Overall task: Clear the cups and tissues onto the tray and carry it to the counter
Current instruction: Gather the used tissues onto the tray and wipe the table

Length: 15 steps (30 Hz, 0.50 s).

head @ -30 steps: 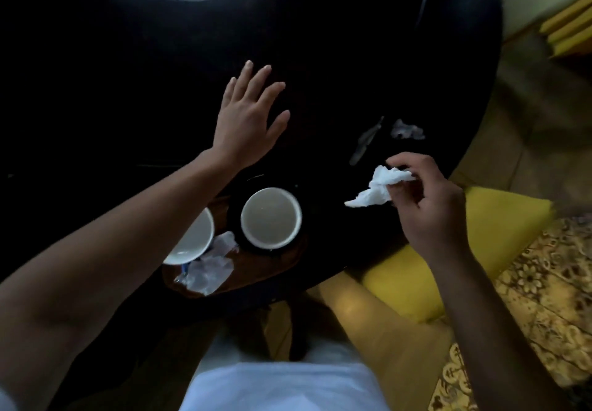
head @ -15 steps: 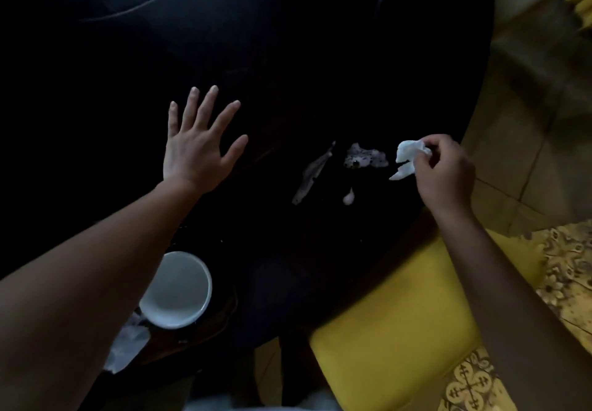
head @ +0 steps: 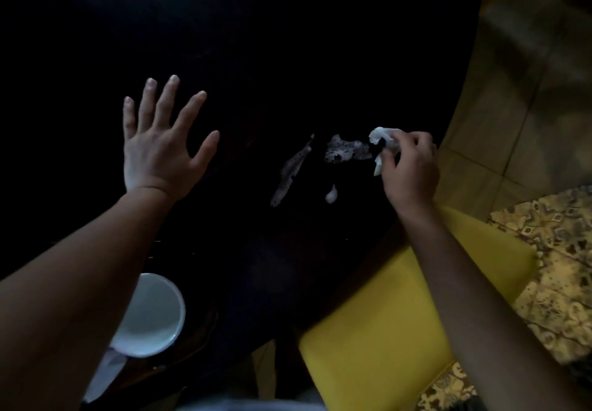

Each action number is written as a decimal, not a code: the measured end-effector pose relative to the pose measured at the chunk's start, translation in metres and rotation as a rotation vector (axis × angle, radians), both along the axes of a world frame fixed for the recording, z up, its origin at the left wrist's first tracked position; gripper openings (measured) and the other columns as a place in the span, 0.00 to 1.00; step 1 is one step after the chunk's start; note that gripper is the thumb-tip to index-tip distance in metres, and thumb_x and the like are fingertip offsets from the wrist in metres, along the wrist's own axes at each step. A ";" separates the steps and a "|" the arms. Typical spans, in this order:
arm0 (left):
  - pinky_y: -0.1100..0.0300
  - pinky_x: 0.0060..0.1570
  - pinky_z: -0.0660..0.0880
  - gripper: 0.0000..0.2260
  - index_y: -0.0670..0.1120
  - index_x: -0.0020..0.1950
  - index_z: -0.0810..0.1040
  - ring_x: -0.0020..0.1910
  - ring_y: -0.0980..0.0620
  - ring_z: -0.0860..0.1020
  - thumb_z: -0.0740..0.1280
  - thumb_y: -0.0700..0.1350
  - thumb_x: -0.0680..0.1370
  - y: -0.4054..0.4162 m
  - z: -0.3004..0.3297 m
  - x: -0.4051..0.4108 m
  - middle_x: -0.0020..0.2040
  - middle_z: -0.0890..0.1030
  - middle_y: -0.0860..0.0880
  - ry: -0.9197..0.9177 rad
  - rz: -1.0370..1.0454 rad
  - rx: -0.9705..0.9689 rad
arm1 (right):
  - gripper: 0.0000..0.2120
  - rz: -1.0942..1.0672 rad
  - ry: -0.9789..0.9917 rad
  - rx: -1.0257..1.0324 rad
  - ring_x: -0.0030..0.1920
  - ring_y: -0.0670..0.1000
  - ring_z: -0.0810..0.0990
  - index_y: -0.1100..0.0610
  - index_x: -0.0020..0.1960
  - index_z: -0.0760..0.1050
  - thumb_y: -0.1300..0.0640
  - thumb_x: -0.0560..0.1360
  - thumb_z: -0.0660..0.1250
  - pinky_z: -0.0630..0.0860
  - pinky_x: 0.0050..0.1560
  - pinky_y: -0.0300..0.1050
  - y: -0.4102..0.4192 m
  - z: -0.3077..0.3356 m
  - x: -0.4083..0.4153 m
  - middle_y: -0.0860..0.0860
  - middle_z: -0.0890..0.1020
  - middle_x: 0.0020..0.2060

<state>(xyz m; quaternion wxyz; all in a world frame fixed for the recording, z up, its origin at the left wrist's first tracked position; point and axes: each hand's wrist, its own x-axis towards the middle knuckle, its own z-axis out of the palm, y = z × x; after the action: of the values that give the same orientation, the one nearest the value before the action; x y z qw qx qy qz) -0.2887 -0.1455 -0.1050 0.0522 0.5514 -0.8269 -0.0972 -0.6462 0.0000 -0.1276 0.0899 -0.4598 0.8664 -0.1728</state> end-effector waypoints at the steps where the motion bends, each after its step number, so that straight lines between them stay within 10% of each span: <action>1: 0.39 0.80 0.44 0.30 0.55 0.81 0.61 0.83 0.43 0.49 0.53 0.65 0.82 0.000 0.001 0.000 0.84 0.54 0.47 -0.006 0.001 0.004 | 0.13 -0.022 -0.021 -0.002 0.55 0.62 0.77 0.57 0.61 0.79 0.57 0.78 0.67 0.75 0.50 0.53 -0.001 0.000 0.004 0.59 0.77 0.56; 9: 0.38 0.80 0.45 0.30 0.55 0.81 0.61 0.83 0.42 0.49 0.54 0.65 0.81 0.001 -0.005 0.007 0.84 0.55 0.47 -0.004 -0.009 -0.010 | 0.15 -0.100 -0.262 -0.185 0.36 0.38 0.76 0.56 0.61 0.76 0.57 0.76 0.71 0.72 0.39 0.30 -0.034 0.026 -0.001 0.44 0.78 0.39; 15: 0.39 0.80 0.44 0.30 0.56 0.81 0.61 0.83 0.43 0.49 0.54 0.65 0.81 0.002 -0.003 0.012 0.84 0.55 0.48 -0.002 -0.008 0.000 | 0.10 -0.014 -0.135 -0.016 0.48 0.58 0.82 0.59 0.55 0.82 0.57 0.76 0.69 0.71 0.44 0.42 -0.039 0.008 -0.006 0.58 0.83 0.48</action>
<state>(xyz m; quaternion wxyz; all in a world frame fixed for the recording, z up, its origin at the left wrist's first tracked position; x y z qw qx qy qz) -0.2771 -0.1433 -0.1078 0.0511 0.5483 -0.8291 -0.0971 -0.6524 -0.0388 -0.1197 0.1436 -0.4417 0.8601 -0.2109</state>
